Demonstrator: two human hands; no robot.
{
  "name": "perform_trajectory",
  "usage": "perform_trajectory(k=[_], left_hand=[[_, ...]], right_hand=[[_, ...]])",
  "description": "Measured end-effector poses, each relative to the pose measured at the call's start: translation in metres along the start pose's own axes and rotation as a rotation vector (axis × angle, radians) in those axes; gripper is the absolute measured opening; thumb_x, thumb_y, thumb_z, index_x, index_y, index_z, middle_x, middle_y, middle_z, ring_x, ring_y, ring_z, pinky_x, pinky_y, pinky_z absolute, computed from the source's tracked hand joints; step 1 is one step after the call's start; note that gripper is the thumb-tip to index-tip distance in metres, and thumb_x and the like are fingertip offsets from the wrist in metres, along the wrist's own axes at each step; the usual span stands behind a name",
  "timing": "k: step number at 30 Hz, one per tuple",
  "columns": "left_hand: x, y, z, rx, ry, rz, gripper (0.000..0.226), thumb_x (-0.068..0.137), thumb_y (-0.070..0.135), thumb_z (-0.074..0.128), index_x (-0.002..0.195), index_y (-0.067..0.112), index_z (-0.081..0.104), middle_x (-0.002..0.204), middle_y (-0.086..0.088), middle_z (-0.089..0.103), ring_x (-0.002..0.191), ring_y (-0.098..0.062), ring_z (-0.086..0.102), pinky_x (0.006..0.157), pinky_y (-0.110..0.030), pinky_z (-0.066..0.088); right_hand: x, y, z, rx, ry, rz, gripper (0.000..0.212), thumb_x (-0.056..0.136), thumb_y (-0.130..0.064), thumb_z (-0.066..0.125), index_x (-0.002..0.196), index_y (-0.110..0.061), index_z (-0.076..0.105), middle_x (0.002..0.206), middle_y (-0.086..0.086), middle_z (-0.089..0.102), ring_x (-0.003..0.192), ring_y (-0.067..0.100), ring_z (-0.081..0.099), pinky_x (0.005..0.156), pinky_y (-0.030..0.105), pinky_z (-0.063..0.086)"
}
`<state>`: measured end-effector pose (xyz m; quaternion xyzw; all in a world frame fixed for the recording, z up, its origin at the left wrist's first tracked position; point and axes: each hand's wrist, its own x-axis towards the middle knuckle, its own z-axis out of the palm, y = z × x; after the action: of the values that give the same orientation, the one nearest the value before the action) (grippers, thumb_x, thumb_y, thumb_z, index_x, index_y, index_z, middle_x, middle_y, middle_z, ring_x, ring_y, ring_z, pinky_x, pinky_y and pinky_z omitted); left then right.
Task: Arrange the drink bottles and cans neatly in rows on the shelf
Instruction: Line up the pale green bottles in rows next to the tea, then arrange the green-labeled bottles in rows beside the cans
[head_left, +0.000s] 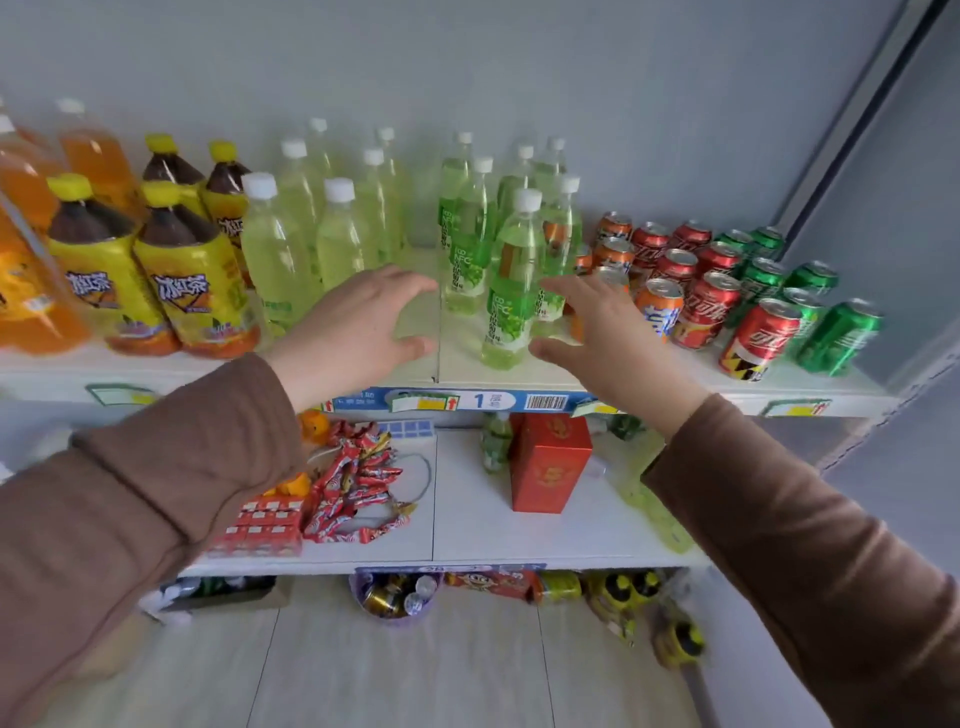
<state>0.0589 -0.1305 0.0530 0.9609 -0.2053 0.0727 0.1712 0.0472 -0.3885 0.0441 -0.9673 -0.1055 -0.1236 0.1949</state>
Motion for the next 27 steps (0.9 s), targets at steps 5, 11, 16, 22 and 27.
perform_trajectory(k=[5, 11, 16, 22, 27], left_hand=[[-0.017, 0.006, 0.057, 0.013, 0.007, -0.086, 0.063, 0.097, 0.033, 0.061, 0.153, 0.023, 0.035, 0.152, -0.001, 0.042, 0.139, -0.021, 0.037, 0.113, -0.038, 0.032], [-0.043, 0.000, 0.114, 0.103, -0.012, -0.157, 0.074, 0.100, 0.026, 0.055, 0.161, 0.025, 0.013, 0.140, -0.005, 0.048, 0.130, -0.025, 0.041, 0.100, -0.039, 0.042], [-0.053, -0.023, 0.156, 0.287, -0.064, -0.171, 0.089, 0.096, 0.024, 0.059, 0.161, 0.022, -0.002, 0.126, -0.009, 0.057, 0.118, -0.028, 0.051, 0.077, -0.039, 0.051], [-0.048, -0.058, 0.194, 0.426, -0.093, -0.142, 0.105, 0.086, 0.016, 0.069, 0.161, 0.019, -0.004, 0.107, -0.008, 0.063, 0.098, -0.030, 0.057, 0.064, -0.038, 0.049], [-0.039, -0.074, 0.211, 0.466, -0.066, -0.106, 0.108, 0.085, 0.015, 0.069, 0.160, 0.020, -0.009, 0.109, -0.006, 0.064, 0.098, -0.028, 0.057, 0.062, -0.035, 0.043]], right_hand=[[-0.021, 0.035, 0.035, 0.072, -0.031, -0.066, 0.065, 0.090, -0.029, 0.075, 0.148, -0.017, 0.049, 0.136, 0.010, 0.058, 0.125, 0.033, 0.051, 0.102, 0.040, 0.039], [-0.032, 0.049, 0.088, 0.132, -0.104, -0.116, 0.062, 0.093, -0.020, 0.069, 0.151, -0.017, 0.047, 0.128, 0.012, 0.059, 0.117, 0.033, 0.051, 0.096, 0.036, 0.038], [-0.033, 0.046, 0.134, 0.099, -0.168, -0.172, 0.065, 0.098, -0.013, 0.059, 0.158, -0.021, 0.036, 0.123, 0.013, 0.057, 0.114, 0.035, 0.051, 0.093, 0.042, 0.043], [-0.024, 0.032, 0.183, -0.040, -0.234, -0.172, 0.071, 0.100, -0.013, 0.054, 0.162, -0.028, 0.023, 0.120, 0.013, 0.055, 0.107, 0.034, 0.054, 0.086, 0.045, 0.049], [-0.016, 0.031, 0.209, -0.109, -0.208, -0.157, 0.076, 0.100, -0.014, 0.055, 0.163, -0.029, 0.015, 0.120, 0.012, 0.055, 0.105, 0.032, 0.055, 0.080, 0.046, 0.052]])
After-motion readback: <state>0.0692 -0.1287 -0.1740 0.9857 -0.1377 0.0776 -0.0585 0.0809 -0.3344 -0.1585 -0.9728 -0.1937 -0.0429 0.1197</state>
